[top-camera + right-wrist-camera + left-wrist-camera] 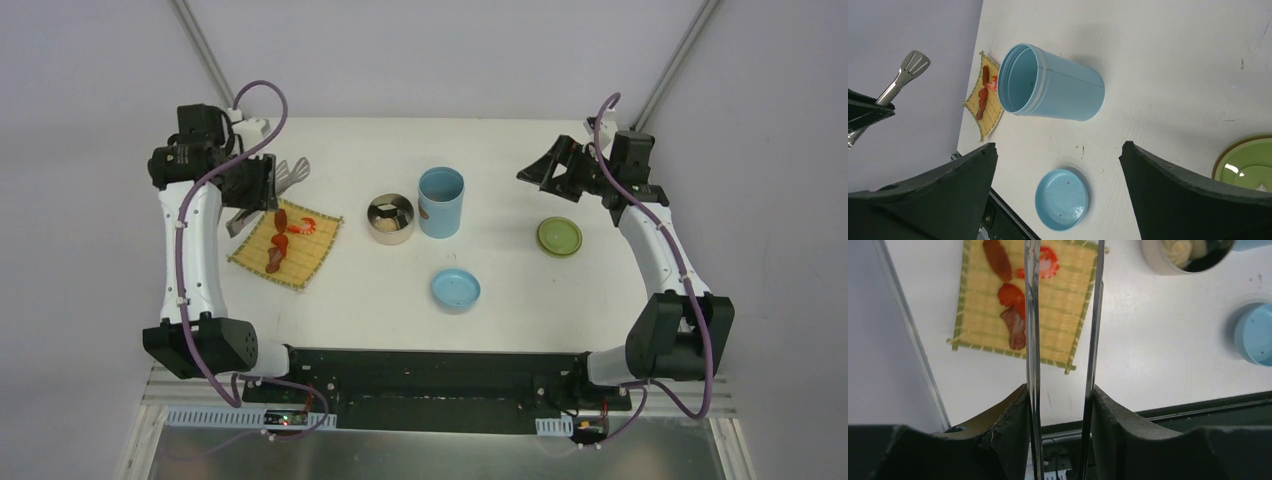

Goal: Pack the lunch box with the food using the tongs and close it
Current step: Pick up the fake food from the plate.

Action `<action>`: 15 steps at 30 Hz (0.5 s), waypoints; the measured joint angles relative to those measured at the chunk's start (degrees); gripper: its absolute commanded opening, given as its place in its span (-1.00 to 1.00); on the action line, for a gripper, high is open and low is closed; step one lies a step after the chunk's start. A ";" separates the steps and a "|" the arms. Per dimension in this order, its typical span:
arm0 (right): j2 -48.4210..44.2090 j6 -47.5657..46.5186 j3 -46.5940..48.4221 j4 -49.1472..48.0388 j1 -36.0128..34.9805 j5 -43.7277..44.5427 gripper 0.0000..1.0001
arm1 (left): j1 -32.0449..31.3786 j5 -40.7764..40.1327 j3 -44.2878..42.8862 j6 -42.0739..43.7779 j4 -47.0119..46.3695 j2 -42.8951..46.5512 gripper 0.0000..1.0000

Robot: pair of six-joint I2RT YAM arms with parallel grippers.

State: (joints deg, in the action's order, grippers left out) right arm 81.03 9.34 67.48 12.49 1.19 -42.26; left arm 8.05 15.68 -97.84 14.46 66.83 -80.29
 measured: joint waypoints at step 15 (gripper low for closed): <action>0.42 0.02 0.00 0.17 0.00 -0.13 0.96 | 7.48 -8.83 13.29 10.51 -0.31 0.44 -0.11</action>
State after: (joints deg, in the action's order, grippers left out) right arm 81.45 9.37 67.48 12.67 1.19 -42.39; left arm 15.53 6.85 -84.55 24.97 66.52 -79.85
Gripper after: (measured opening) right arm 0.982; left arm 0.451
